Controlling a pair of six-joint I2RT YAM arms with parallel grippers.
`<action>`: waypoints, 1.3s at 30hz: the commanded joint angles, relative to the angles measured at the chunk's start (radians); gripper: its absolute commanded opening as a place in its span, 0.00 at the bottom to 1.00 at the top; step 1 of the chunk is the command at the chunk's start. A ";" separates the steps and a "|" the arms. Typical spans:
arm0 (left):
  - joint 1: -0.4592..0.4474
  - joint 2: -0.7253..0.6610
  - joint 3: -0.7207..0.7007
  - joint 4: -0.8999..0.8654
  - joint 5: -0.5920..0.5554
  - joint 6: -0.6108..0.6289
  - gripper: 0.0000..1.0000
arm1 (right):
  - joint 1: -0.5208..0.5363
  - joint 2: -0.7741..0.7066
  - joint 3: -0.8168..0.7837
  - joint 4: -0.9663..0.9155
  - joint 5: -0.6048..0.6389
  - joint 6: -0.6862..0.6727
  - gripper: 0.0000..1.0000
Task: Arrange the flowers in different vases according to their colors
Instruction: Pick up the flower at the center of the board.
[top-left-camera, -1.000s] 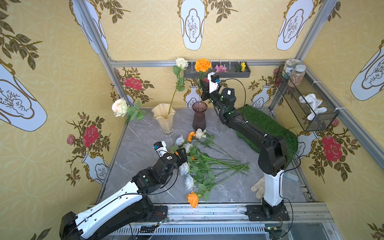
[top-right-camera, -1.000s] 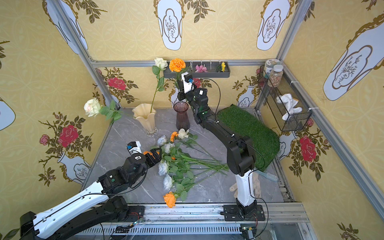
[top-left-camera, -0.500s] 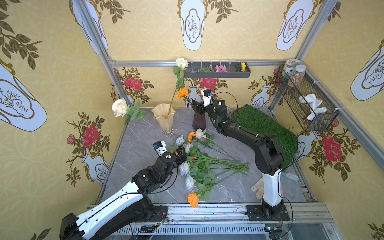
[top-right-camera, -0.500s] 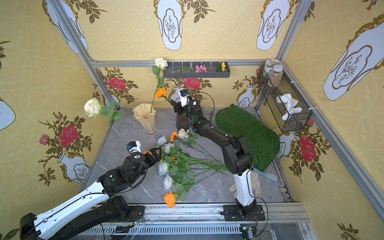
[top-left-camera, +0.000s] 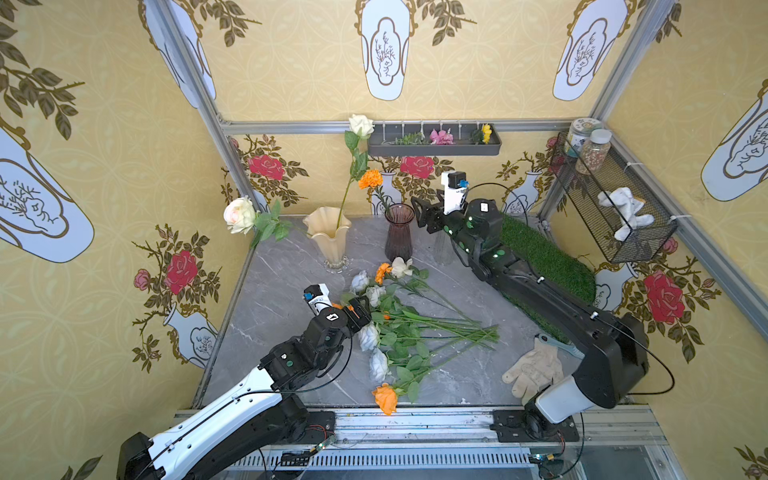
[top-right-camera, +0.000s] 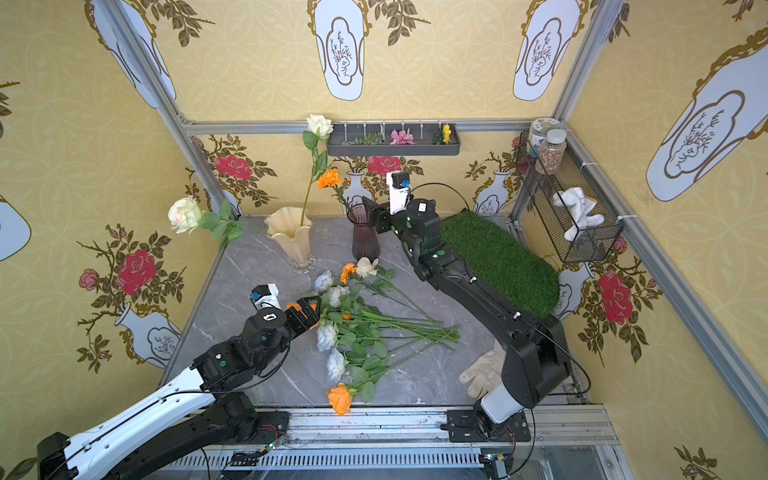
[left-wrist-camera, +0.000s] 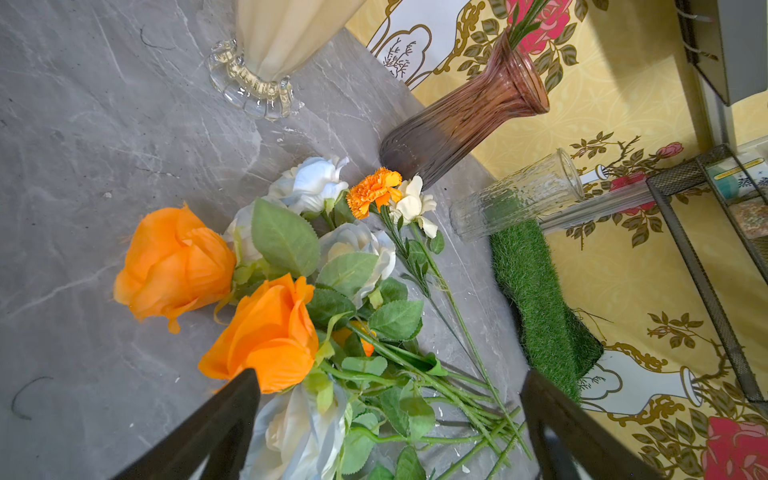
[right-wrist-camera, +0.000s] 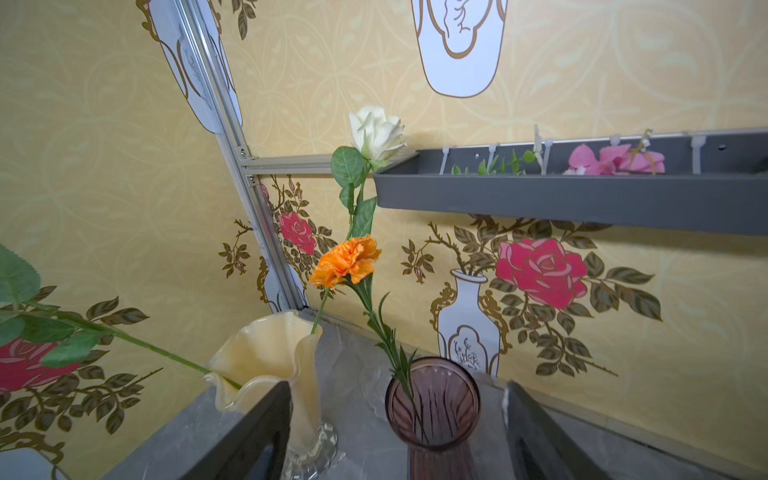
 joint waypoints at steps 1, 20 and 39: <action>0.001 -0.014 -0.008 0.002 0.009 -0.014 1.00 | -0.009 -0.061 -0.004 -0.411 -0.091 0.100 0.80; -0.018 -0.172 -0.038 -0.161 -0.116 -0.167 1.00 | 0.170 0.024 -0.167 -0.881 -0.094 -0.165 0.46; -0.018 -0.094 -0.009 -0.144 -0.126 -0.148 1.00 | 0.198 0.228 -0.182 -0.780 -0.069 -0.280 0.35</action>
